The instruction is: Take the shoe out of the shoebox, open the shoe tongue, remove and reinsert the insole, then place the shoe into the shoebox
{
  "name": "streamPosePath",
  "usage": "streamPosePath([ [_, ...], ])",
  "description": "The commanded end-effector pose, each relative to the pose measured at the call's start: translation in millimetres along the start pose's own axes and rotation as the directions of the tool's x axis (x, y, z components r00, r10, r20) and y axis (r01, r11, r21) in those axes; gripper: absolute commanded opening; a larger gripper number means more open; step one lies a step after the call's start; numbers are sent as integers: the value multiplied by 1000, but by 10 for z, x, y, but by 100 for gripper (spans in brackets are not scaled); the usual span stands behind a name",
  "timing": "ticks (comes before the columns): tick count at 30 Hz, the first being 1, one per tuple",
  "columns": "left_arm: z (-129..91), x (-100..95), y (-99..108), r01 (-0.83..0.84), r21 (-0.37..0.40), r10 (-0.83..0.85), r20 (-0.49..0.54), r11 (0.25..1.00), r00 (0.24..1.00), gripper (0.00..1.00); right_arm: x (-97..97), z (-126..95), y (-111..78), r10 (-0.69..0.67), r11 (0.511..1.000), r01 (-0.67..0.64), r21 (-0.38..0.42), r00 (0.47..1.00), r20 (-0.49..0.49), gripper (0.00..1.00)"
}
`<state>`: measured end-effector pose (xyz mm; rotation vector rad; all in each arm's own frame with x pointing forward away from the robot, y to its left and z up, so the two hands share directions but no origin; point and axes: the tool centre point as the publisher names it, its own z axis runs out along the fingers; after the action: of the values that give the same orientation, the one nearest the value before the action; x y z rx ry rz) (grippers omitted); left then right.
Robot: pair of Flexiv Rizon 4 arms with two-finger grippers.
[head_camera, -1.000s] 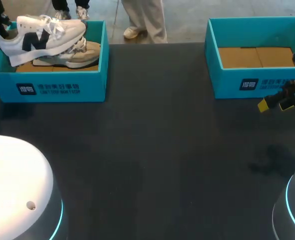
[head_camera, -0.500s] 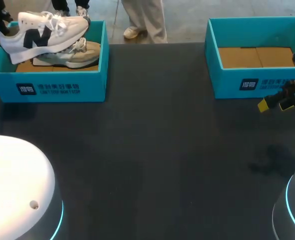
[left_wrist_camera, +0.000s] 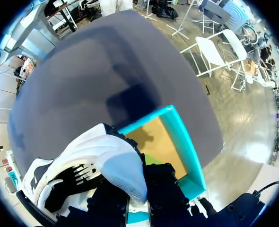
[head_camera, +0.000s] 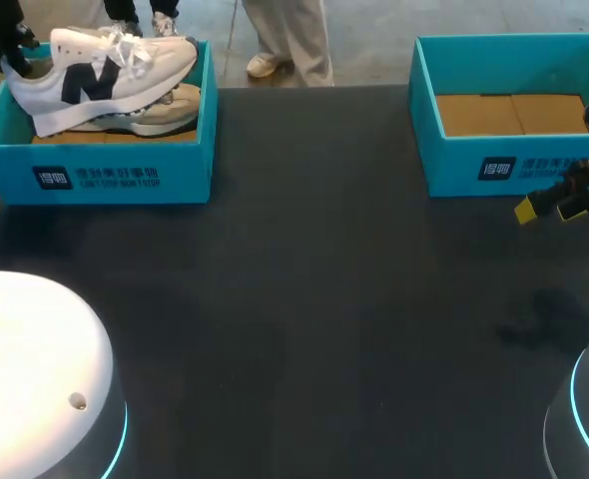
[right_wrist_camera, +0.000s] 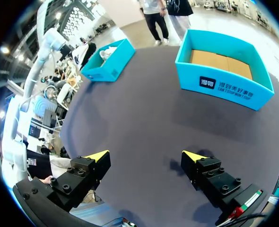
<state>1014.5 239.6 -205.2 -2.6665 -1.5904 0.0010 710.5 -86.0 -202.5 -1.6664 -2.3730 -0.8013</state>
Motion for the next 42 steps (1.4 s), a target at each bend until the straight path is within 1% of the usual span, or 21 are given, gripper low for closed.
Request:
streamPosePath([
  [1, -67, -224, -123, -13, -7, 12, -24, 1000, 1000, 0, 1, 10, 2, 1, 1000, -1, 1, 1000, 1, 100],
  [3, -79, -362, -143, -16, -2, 16, -25, 1000, 1000, 0, 1, 10, 2, 1, 1000, -1, 1, 1000, 1, 100],
  [7, -119, -555, -201, -26, 1, 26, -24, 1000, 999, 0, 1, 10, 2, 1, 1000, -1, 1, 1000, 1, 100],
  [15, -170, -1014, -349, -20, 19, 20, -26, 1000, 999, 0, 1, 10, 2, 1, 1000, -1, 1, 1000, 1, 100],
  [16, -176, -1098, -376, -22, 22, 23, -29, 1000, 999, 0, 1, 10, 2, 1, 1000, -1, 1, 1000, 1, 100],
  [24, -246, -1567, -514, -25, 35, 27, -46, 999, 999, 0, 1, 10, 2, 1, 1000, -1, 1, 1000, 1, 100],
  [31, -264, -1999, -627, -53, 49, 54, -38, 997, 998, 0, 1, 10, 2, 1, 1000, -1, 1, 1000, 1, 100],
  [35, -252, -2224, -737, -77, 53, 79, -32, 996, 996, 0, 1, 10, 2, 1, 1000, -1, 1, 1000, 1, 100],
  [42, -224, -2545, -938, -119, 68, 119, -3, 991, 993, 0, 1, 10, 2, 1, 1000, -1, 1, 1000, 1, 100],
])
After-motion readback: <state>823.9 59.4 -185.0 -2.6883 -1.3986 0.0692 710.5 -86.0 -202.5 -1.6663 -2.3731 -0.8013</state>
